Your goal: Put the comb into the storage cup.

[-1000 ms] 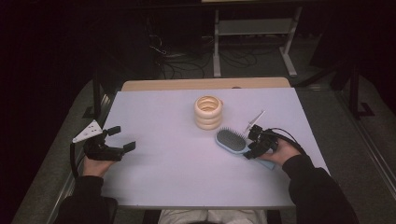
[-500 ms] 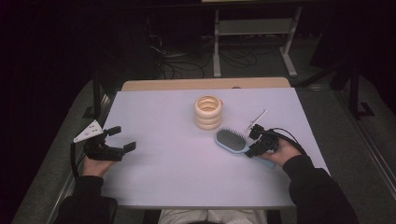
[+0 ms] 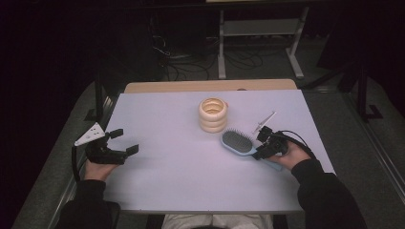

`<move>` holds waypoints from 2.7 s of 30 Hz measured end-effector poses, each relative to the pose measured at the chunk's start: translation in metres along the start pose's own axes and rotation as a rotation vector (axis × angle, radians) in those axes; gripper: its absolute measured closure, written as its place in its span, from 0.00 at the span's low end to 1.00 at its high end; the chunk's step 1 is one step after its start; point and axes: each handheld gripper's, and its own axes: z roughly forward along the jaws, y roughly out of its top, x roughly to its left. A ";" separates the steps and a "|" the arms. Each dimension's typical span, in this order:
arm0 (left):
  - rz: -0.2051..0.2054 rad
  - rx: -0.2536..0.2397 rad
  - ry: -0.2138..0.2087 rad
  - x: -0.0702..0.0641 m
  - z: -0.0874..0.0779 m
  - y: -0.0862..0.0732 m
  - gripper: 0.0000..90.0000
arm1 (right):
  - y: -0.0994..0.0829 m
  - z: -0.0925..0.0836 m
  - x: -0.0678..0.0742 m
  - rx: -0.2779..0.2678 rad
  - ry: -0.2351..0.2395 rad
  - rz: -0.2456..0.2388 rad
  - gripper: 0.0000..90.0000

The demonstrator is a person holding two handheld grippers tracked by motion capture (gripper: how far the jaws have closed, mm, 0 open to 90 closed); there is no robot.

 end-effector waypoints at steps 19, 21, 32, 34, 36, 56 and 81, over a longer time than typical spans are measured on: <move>0.002 -0.007 0.005 -0.001 -0.001 0.000 0.00 | 0.016 -0.050 0.010 -0.129 -0.038 -0.052 0.76; 0.002 -0.004 0.003 -0.001 -0.001 0.000 0.00 | 0.018 -0.054 0.011 -0.138 -0.039 -0.063 0.76; -0.003 0.004 0.000 -0.002 0.000 -0.001 0.00 | 0.030 -0.069 0.014 -0.165 -0.067 -0.093 0.76; -0.002 0.008 0.000 -0.002 0.000 -0.001 0.00 | 0.034 -0.073 0.015 -0.167 -0.076 -0.100 0.76; -0.002 0.009 0.000 -0.002 0.000 -0.001 0.00 | 0.038 -0.077 0.015 -0.176 -0.079 -0.106 0.76; -0.009 0.056 -0.001 -0.002 0.006 -0.003 0.00 | 0.065 -0.092 0.025 -0.183 -0.086 -0.160 0.76; 0.107 0.078 -0.110 -0.021 0.027 0.062 0.00 | 0.107 -0.117 0.043 -0.206 -0.128 -0.215 0.76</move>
